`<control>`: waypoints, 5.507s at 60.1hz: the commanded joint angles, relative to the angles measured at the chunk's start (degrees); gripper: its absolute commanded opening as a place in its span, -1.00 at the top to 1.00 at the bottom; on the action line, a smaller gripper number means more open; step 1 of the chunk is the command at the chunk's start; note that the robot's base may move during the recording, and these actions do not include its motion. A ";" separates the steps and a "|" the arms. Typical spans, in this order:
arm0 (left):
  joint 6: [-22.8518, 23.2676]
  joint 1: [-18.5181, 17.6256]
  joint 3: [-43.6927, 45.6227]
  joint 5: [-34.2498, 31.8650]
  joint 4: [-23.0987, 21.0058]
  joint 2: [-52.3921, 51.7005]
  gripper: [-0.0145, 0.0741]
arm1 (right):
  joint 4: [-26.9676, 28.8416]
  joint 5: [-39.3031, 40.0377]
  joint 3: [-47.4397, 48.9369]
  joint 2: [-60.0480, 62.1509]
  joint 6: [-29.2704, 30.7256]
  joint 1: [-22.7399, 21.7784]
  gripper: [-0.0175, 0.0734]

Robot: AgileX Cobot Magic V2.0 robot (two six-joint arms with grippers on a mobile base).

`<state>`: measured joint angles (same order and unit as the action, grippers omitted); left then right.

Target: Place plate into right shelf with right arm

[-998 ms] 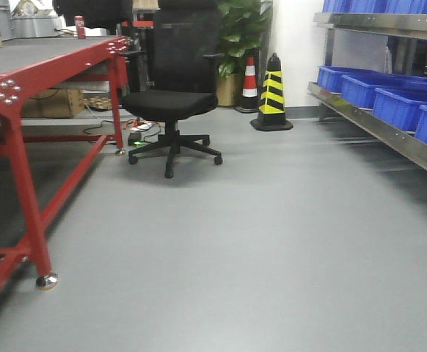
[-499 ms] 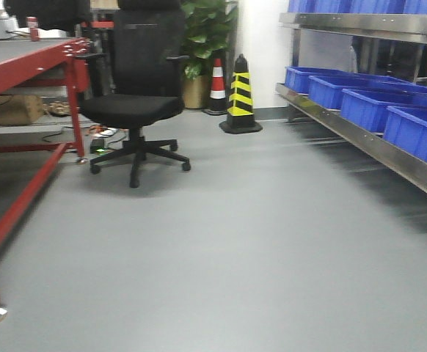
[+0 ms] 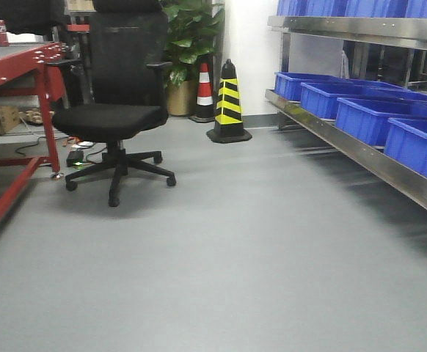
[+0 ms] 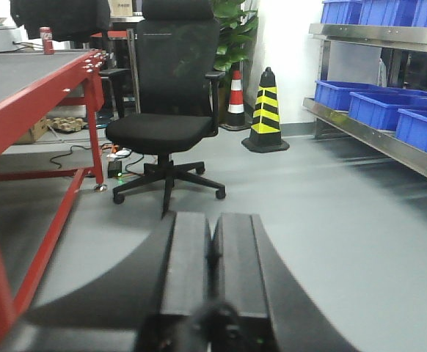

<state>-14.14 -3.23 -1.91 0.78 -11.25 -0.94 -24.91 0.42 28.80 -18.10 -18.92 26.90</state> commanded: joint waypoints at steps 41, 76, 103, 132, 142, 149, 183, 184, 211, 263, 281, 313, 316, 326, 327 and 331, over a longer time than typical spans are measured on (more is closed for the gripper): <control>0.14 -0.08 -0.31 -4.96 -0.12 -0.34 0.78 | -0.58 4.73 1.79 -0.88 0.41 -0.23 0.50; 0.14 -0.08 -0.31 -4.96 -0.12 -0.34 0.78 | -0.58 4.73 1.79 -0.88 0.41 -0.23 0.50; 0.14 -0.08 -0.31 -4.96 -0.12 -0.34 0.78 | -0.58 4.73 1.79 -0.88 0.41 -0.23 0.50; 0.14 -0.08 -0.31 -4.96 -0.12 -0.34 0.78 | -0.58 4.73 1.79 -0.88 0.41 -0.23 0.50; 0.14 -0.08 -0.31 -4.96 -0.12 -0.34 0.78 | -0.58 4.73 1.79 -0.88 0.41 -0.23 0.50; 0.14 -0.08 -0.31 -4.96 -0.12 -0.34 0.78 | -0.58 4.73 1.79 -0.88 0.41 -0.23 0.50; 0.14 -0.08 -0.31 -4.96 -0.12 -0.34 0.78 | -0.58 4.73 1.79 -0.88 0.41 -0.23 0.50; 0.14 -0.08 -0.31 -4.96 -0.12 -0.34 0.78 | -0.58 4.73 1.79 -0.88 0.41 -0.23 0.50; 0.14 -0.08 -0.31 -4.96 -0.12 -0.34 0.78 | -0.58 4.73 1.79 -0.88 0.41 -0.23 0.50; 0.14 -0.08 -0.31 -4.96 -0.12 -0.34 0.78 | -0.53 9.85 16.23 -14.37 0.41 -0.23 0.50; 0.14 -0.08 -0.31 -4.96 -0.12 -0.34 0.78 | -0.53 9.85 32.05 -29.61 0.41 -2.55 0.50; 0.14 -0.08 -0.31 -4.96 -0.12 -0.34 0.78 | 1.97 10.15 40.73 -44.04 0.41 -27.99 0.50; 0.14 -0.08 -0.31 -4.96 -0.12 -0.34 0.78 | 1.97 10.15 40.73 -45.45 0.41 -29.26 0.50; 0.14 -0.08 -0.31 -4.96 -0.12 -0.34 0.78 | 1.92 8.79 40.73 -51.91 0.41 -30.03 0.50; 0.14 -0.08 -0.31 -4.96 -0.12 -0.34 0.78 | 1.92 8.79 40.73 -52.45 0.41 -30.03 0.50; 0.14 -0.08 -0.31 -4.96 -0.12 -0.34 0.78 | 1.92 8.74 40.73 -54.99 0.41 -30.03 0.49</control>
<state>-14.14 -3.23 -1.91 0.78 -11.25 -0.94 -23.26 5.04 67.31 -72.12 -18.92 -2.81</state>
